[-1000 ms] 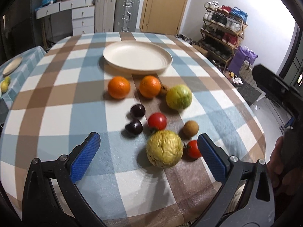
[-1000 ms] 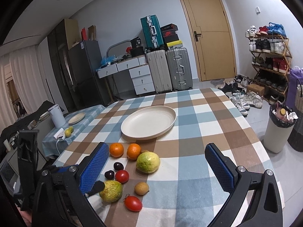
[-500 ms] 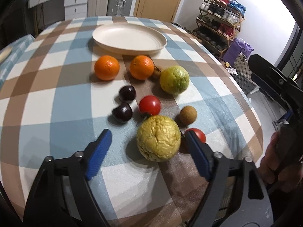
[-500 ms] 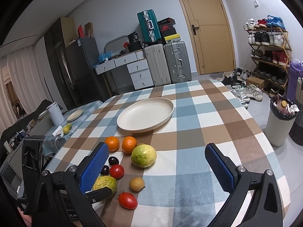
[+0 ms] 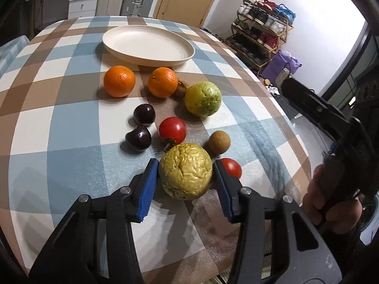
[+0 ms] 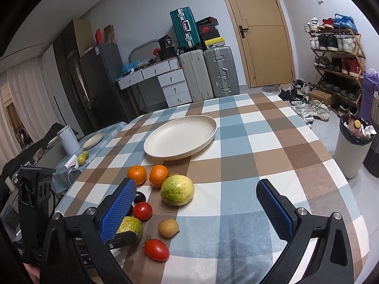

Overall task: Organize fruits
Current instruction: 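Grasp the wrinkled yellow fruit with the left tool while the right tool grasps the green lemon, then carry both fruits onto the cream plate and open both tools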

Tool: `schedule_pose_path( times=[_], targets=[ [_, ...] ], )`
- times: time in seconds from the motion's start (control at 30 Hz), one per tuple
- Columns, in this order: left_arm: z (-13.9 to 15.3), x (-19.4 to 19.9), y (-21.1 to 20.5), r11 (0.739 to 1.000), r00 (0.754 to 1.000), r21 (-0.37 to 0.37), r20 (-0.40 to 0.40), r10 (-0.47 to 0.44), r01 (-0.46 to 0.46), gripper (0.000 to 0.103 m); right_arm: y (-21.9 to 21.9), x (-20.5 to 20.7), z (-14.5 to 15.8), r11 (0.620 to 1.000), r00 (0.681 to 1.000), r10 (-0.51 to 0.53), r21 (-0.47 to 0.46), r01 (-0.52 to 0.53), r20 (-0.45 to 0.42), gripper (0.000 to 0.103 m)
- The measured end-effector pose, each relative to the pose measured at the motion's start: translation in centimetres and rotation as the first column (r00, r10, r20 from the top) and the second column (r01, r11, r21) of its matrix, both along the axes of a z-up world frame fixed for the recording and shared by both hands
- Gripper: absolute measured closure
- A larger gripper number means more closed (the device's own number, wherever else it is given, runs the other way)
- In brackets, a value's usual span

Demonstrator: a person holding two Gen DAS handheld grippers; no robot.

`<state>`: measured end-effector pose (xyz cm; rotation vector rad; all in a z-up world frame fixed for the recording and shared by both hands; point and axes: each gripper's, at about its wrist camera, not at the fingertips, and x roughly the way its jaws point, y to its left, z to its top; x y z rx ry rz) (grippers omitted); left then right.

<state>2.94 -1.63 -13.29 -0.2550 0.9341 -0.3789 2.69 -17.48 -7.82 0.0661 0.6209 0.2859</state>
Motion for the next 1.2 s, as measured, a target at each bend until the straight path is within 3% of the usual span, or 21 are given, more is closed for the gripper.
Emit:
schedule_pose_path(
  times=[0.43,0.6,0.97,1.2],
  targets=[
    [2.0,-0.5,1.4,0.999,0.999,-0.041,0.035,-0.034,0.036,0.059,0.0,3.6,-2.5,0.995,0.990,0.064,0.089,-0.053,-0.123,0.000],
    [3.7,-0.4,2.4,0.999,0.998,-0.042,0.062,-0.031,0.034,0.059,0.6,5.6,-4.1,0.980,0.971,0.132,0.170,-0.098,-0.201,0.000],
    [5.1,1.6,5.0,0.999,0.996,-0.027,0.075,0.039,-0.037,0.059,3.1,8.7,-6.3,0.970,0.932,0.209,0.183,-0.159,-0.296,0.001],
    [4.9,3.2,6.0,0.997,0.995,-0.026,0.071,0.074,-0.072,0.059,4.1,10.0,-6.9,0.972,0.924,0.210,0.167,-0.164,-0.319,0.005]
  ],
)
